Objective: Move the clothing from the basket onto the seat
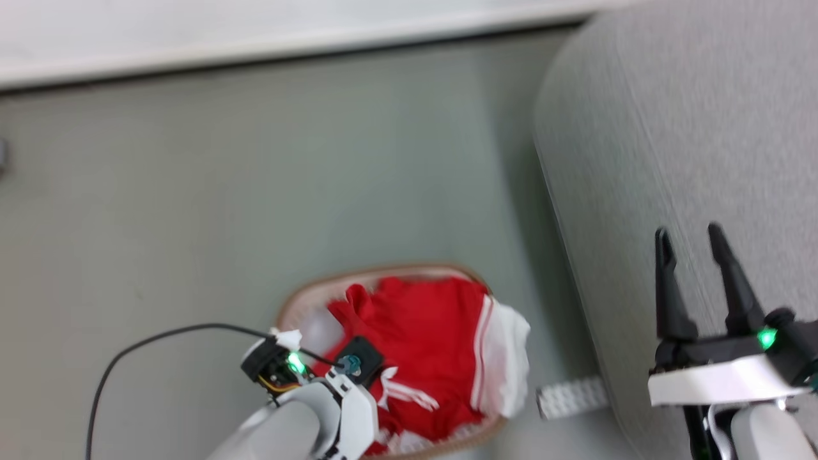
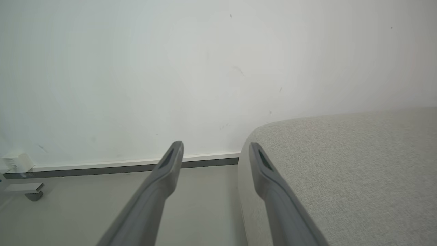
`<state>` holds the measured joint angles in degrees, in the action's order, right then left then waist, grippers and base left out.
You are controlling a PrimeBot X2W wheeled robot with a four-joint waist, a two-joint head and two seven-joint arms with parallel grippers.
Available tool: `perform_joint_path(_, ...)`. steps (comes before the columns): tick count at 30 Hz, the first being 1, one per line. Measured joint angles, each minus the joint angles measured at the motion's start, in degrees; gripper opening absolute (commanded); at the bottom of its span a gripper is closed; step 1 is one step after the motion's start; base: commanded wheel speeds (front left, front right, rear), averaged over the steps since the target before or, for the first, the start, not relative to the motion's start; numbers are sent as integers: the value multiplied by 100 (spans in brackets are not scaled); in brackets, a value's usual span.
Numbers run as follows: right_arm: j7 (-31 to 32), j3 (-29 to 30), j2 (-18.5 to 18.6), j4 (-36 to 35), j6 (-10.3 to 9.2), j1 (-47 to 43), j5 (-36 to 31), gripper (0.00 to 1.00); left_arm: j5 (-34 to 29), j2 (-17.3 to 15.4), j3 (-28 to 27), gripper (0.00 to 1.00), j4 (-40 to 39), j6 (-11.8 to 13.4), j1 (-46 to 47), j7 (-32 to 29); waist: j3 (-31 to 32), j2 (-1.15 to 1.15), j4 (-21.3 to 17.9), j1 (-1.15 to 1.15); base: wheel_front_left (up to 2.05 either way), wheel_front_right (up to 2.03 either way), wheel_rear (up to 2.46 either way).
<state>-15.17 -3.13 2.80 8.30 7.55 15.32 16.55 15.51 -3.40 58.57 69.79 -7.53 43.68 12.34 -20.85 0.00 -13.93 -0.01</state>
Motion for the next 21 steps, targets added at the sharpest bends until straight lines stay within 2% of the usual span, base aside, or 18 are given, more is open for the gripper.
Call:
perform_joint_path(12,-1,-76,23,299,0,-704,-121,100,1079,57,-511,0,-1061,0,-559,264,1533,0,621,-1,0,0,0)
perform_joint_path(17,0,-97,57,312,0,-876,-93,100,1245,48,-886,0,-1778,98,-605,277,1941,0,912,-1,0,0,0)
perform_joint_path(21,0,-151,62,321,0,-946,-52,100,1295,-110,-1177,0,-2340,189,-610,279,2144,0,1091,-1,0,0,0)
